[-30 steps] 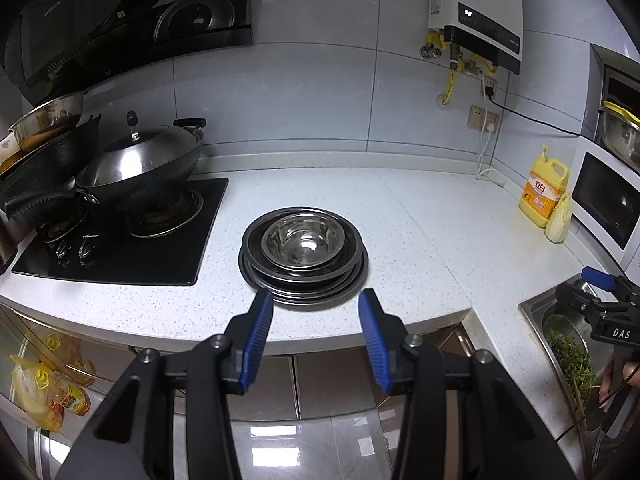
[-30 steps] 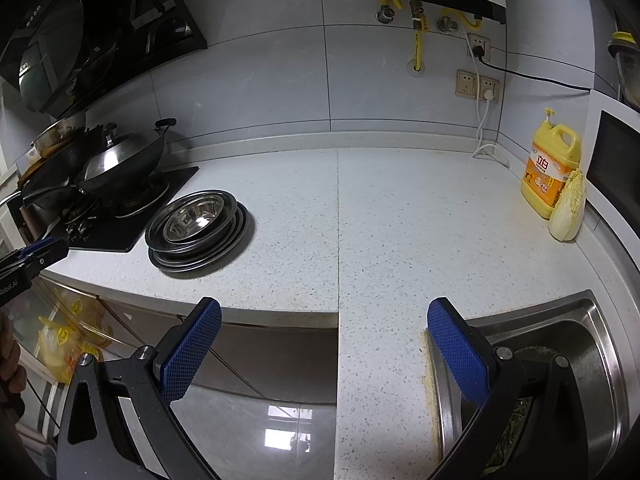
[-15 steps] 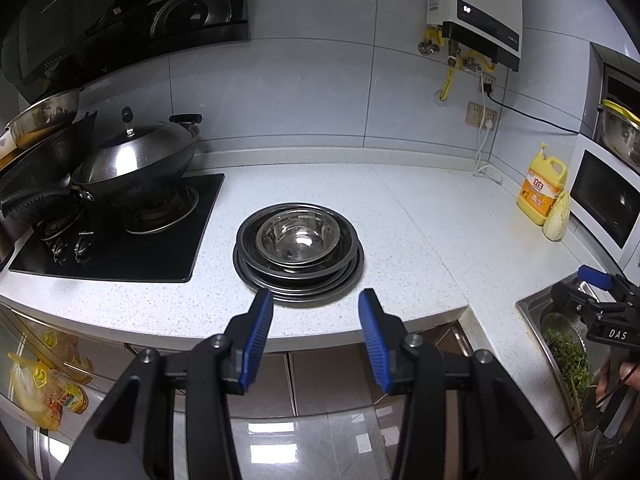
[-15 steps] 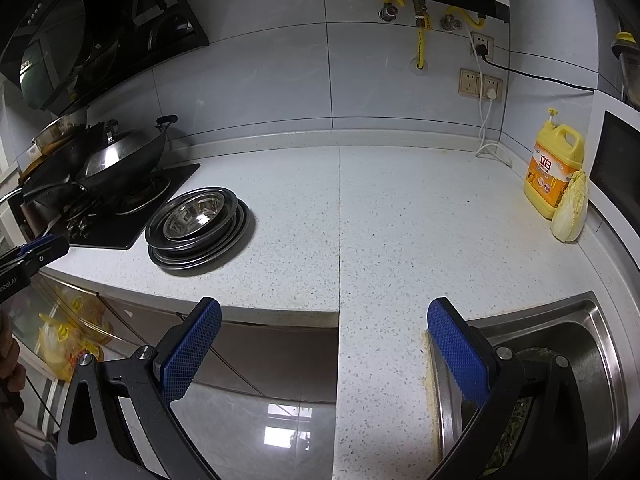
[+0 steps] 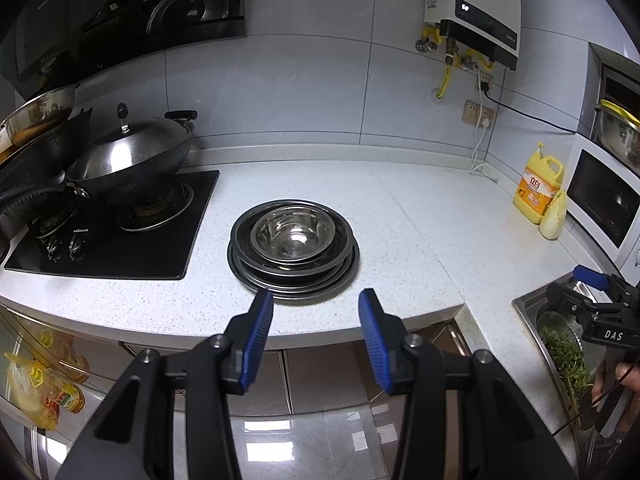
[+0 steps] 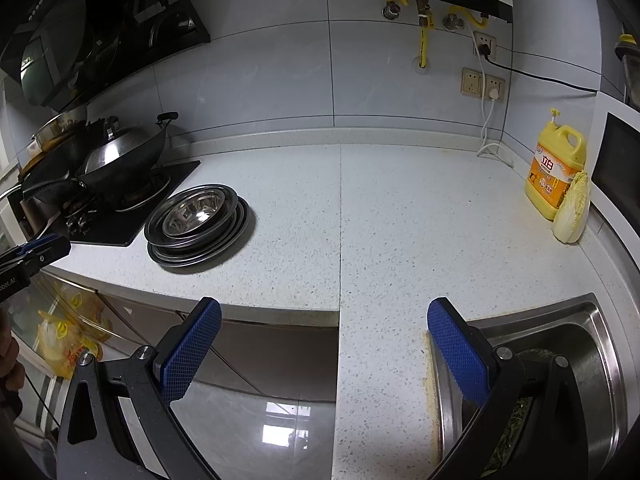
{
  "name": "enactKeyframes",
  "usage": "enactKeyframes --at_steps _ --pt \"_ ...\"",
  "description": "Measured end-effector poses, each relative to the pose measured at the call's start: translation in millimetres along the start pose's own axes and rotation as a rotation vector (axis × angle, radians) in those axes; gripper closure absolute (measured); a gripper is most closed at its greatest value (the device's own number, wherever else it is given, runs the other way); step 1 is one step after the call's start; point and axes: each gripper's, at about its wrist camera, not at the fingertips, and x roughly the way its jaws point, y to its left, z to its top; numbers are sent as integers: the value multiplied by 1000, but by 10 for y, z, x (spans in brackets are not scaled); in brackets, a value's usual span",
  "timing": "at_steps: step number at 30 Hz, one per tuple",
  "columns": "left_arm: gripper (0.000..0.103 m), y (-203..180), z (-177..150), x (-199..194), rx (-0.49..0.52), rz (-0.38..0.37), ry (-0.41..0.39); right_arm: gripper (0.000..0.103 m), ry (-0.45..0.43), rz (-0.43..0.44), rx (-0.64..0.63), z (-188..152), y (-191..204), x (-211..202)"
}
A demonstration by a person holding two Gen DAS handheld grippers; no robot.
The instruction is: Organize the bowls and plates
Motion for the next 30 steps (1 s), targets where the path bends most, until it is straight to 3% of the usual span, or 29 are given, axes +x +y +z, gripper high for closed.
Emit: enactKeyframes --at_steps 5,30 --pt "61 21 -13 15 -19 -16 5 1 4 1 1 -14 -14 11" --pt "60 190 -93 -64 -77 49 37 1 20 61 -28 -23 74 130"
